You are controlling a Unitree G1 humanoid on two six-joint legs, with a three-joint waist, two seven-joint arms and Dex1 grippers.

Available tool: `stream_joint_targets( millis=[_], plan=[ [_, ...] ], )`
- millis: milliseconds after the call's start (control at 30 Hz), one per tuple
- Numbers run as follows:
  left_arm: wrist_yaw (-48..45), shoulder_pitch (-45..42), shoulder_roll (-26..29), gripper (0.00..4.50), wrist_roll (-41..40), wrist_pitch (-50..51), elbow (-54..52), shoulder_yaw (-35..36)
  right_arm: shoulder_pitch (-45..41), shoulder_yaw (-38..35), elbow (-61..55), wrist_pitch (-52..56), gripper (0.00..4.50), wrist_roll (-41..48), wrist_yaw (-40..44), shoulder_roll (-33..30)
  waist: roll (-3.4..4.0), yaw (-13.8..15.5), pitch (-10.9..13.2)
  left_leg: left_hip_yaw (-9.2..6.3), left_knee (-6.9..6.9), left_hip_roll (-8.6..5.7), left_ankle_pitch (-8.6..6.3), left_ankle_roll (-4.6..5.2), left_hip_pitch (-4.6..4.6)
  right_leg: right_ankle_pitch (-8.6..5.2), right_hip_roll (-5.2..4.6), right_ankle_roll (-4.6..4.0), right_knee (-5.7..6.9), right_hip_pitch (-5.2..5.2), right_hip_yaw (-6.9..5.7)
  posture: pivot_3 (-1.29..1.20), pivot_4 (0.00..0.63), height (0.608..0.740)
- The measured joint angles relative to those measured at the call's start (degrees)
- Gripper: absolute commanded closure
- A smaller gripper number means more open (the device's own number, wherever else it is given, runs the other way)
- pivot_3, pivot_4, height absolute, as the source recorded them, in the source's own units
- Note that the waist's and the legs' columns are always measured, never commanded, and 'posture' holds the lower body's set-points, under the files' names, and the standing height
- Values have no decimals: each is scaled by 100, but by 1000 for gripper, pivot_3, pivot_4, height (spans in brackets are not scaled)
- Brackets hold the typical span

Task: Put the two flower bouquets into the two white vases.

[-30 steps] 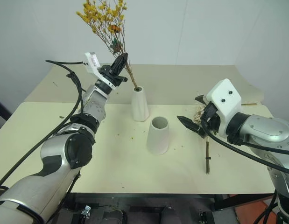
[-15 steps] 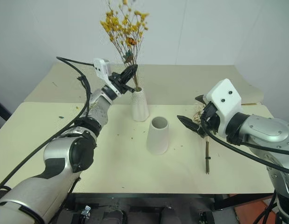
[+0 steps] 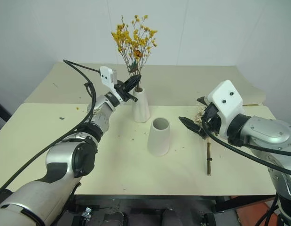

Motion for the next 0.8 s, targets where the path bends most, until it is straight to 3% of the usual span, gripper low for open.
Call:
stream_joint_targets(
  millis=[433, 467, 800],
  plan=[
    [-350, -1, 4, 185, -126, 165, -1, 95, -4, 119, 121, -7, 0, -132, 24, 11, 0, -4, 0, 0, 0, 0, 0, 0, 0, 0, 0, 0, 1, 0, 0, 0, 150, 740],
    [-372, -1, 13, 17, -124, 177, -2, 76, -5, 137, 126, -10, 0, -142, 29, 14, 0, -4, 0, 0, 0, 0, 0, 0, 1, 0, 0, 0, 1, 0, 0, 0, 150, 740],
    [-652, -3, 406, 17, 319, 273, -51, -554, -75, 228, 284, -144, 0, -279, 57, 110, 0, -15, 0, 0, 0, 0, 0, 0, 1, 0, 1, 0, 2, 0, 0, 0, 150, 740]
  ],
)
